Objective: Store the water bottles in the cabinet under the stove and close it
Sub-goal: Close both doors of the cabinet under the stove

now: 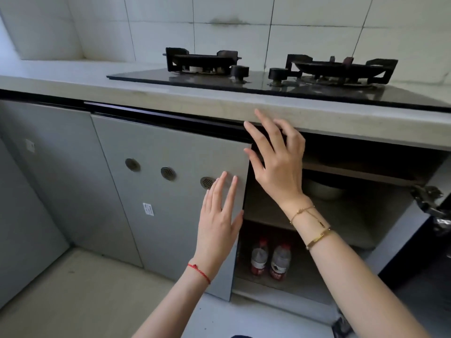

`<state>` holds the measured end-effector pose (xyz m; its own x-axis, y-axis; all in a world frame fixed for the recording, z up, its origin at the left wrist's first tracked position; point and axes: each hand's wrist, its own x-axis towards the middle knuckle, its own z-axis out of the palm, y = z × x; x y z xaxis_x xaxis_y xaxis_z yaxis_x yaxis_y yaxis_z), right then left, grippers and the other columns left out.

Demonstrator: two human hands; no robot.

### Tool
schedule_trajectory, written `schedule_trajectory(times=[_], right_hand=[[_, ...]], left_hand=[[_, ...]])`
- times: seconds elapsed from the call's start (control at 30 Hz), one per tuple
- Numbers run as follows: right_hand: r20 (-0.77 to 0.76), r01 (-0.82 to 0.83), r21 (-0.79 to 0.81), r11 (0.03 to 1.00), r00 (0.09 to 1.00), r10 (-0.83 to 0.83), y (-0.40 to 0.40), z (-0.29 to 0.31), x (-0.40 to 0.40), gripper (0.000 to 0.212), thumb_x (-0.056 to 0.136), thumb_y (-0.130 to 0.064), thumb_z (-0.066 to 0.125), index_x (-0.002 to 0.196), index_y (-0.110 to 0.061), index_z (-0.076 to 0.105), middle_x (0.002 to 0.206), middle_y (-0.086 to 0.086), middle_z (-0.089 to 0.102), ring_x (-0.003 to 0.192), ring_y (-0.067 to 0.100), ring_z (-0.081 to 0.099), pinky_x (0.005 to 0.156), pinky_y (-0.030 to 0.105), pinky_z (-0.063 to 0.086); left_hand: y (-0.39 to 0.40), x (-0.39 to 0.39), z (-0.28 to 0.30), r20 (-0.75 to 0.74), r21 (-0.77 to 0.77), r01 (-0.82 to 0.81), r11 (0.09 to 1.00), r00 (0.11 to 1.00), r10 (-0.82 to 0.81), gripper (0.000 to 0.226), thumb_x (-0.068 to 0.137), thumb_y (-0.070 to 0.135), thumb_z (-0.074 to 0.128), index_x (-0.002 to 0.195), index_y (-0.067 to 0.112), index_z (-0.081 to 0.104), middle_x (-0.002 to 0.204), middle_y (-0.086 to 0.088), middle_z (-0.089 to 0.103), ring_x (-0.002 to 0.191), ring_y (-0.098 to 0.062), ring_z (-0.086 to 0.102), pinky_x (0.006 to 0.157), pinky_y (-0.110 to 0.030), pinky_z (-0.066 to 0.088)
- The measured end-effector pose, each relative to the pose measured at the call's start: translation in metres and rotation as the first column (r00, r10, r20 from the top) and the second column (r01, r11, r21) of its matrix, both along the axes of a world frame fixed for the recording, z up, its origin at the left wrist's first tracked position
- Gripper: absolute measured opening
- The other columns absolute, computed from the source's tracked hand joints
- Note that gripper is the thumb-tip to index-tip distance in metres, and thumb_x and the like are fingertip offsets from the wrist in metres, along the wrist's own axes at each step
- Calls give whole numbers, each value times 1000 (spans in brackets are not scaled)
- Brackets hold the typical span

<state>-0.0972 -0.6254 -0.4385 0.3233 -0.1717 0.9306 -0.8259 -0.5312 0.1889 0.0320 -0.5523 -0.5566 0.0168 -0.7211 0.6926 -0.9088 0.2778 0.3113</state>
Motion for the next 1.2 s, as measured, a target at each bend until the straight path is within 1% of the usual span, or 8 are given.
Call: schedule_trajectory(times=[0.13,0.33,0.5,0.63,0.77,0.9,1.0,1.2], right_hand=[[46,71,-88,994,997,-67,-7,-3,5,37,96,-29,58,132,-22,58,143,-4,52,123,19,42,99,38,40],[63,129,-149,980,991,-121,-12,-7,6,37,96,-30,59,133,-22,58,141,-5,54,124,18,43,98,39,40],[71,145,-195,970,989,-133,-19,-13,7,39,96,-31,59,134,-22,57,141,-5,54,125,18,41,97,39,42],[107,129,-207,970,988,-109,-23,-19,10,39,97,-30,58,135,-21,56,142,-4,52,129,18,39,101,39,39],[144,89,-179,980,988,-63,-25,-23,11,41,96,-31,60,136,-21,55,142,-6,52,130,17,38,103,38,38],[143,49,-110,993,989,-33,-20,-20,9,43,93,-30,64,135,-20,56,141,-6,53,129,17,40,102,39,39],[140,17,-30,999,990,-13,-13,-15,7,44,92,-28,65,134,-19,57,139,-5,55,128,17,41,102,40,41],[102,7,69,998,995,-14,0,-14,0,44,95,-27,61,137,-17,54,143,0,52,134,19,38,107,43,39]], left_hand=[[-8,1,6,12,43,-2,999,1000,1,76,93,26,59,155,20,15,161,-7,16,149,-24,19,115,-45,32],[-11,0,5,28,70,-8,997,1000,6,81,92,26,60,155,21,10,162,-8,12,150,-25,16,116,-46,31],[-15,4,2,38,40,-10,999,999,9,78,92,27,60,155,21,15,161,-6,14,149,-23,17,116,-45,31],[-20,9,-2,45,-18,-11,1000,999,11,68,95,29,56,154,21,21,160,-5,20,147,-22,22,115,-44,32],[-27,11,-8,23,-86,-8,996,1000,10,59,96,25,56,150,17,33,156,-8,29,144,-24,30,114,-44,33],[-25,9,-1,-86,-77,6,997,996,-13,53,92,15,60,143,12,45,152,-9,35,140,-25,35,114,-42,34],[-13,5,12,-127,-12,12,1000,992,-13,54,91,11,60,142,8,44,151,-10,37,140,-26,36,113,-43,35],[-6,4,22,-102,48,10,999,995,-5,59,92,14,58,147,12,37,153,-8,33,141,-23,35,112,-42,36]])
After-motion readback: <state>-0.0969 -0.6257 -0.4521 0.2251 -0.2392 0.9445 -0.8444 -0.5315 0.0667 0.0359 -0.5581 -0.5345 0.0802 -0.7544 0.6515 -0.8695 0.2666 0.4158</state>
